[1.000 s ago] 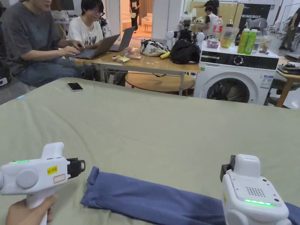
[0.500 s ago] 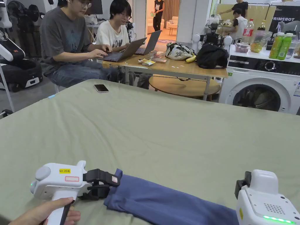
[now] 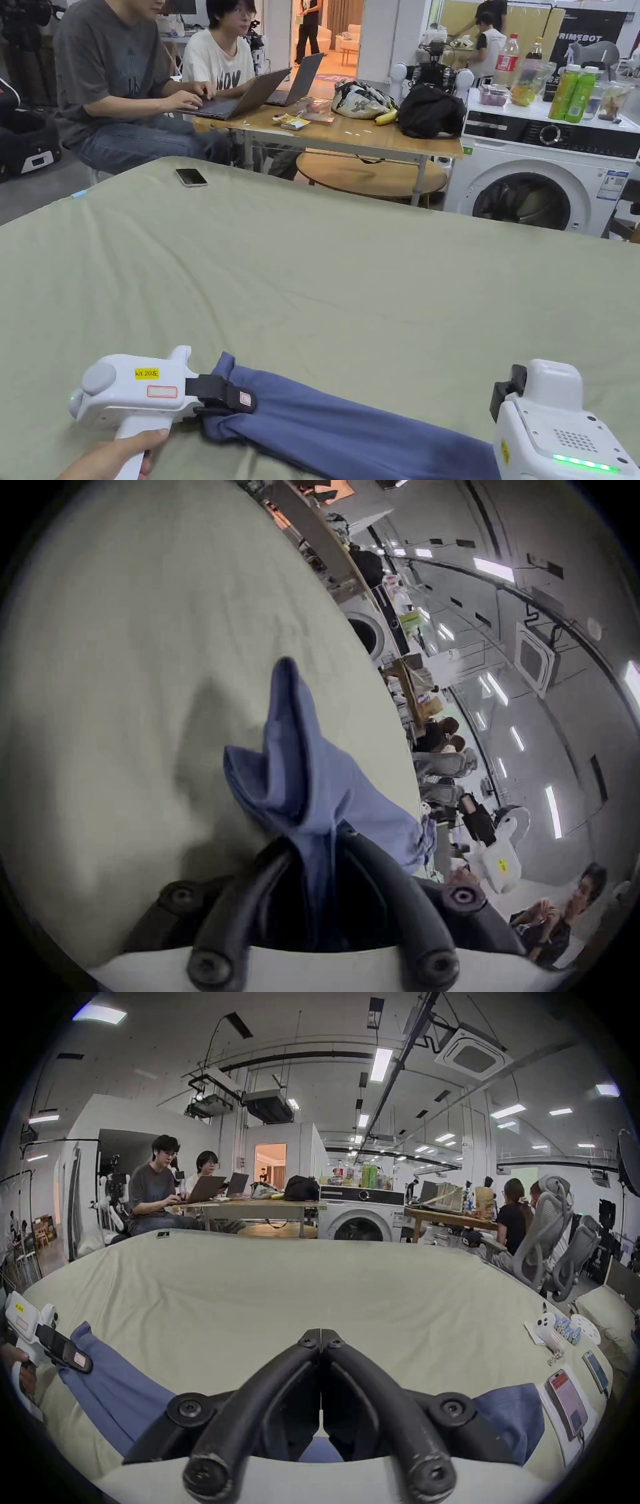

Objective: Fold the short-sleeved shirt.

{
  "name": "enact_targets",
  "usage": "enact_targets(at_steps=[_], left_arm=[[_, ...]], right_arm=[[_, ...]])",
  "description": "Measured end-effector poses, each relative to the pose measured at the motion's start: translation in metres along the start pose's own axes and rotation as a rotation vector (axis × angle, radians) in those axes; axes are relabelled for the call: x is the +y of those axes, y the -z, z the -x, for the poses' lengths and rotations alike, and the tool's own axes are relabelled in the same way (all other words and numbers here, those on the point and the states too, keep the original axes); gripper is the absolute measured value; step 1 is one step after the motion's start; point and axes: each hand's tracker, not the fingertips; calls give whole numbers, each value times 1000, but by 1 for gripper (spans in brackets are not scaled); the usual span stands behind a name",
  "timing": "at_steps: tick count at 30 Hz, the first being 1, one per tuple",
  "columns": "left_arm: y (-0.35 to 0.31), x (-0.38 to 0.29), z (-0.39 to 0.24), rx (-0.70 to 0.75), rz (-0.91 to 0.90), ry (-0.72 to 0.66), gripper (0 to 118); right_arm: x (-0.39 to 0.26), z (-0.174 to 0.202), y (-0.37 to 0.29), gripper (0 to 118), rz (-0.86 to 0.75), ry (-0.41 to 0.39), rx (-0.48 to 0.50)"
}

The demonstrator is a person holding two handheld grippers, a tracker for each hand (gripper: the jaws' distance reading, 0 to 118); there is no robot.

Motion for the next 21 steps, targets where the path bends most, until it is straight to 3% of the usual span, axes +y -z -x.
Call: enact_targets(at_steps=[4, 5, 10, 16, 21], left_arm=[[-16, 12, -3, 42, -38, 48, 1], [-23, -3, -27, 71, -46, 76, 1], [-63, -8, -70, 320, -167, 267, 1], [-98, -3, -95, 327, -171, 235, 1], [-97, 0, -126, 137, -135, 215, 1]], right_arm=[[3, 1, 2, 0, -1, 0, 7], [4, 1, 2, 0, -1, 1, 12], [7, 3, 3, 0, -8, -1, 27], [8, 2, 4, 0, -6, 8, 44], [8, -4, 2, 0, -3, 17, 46]])
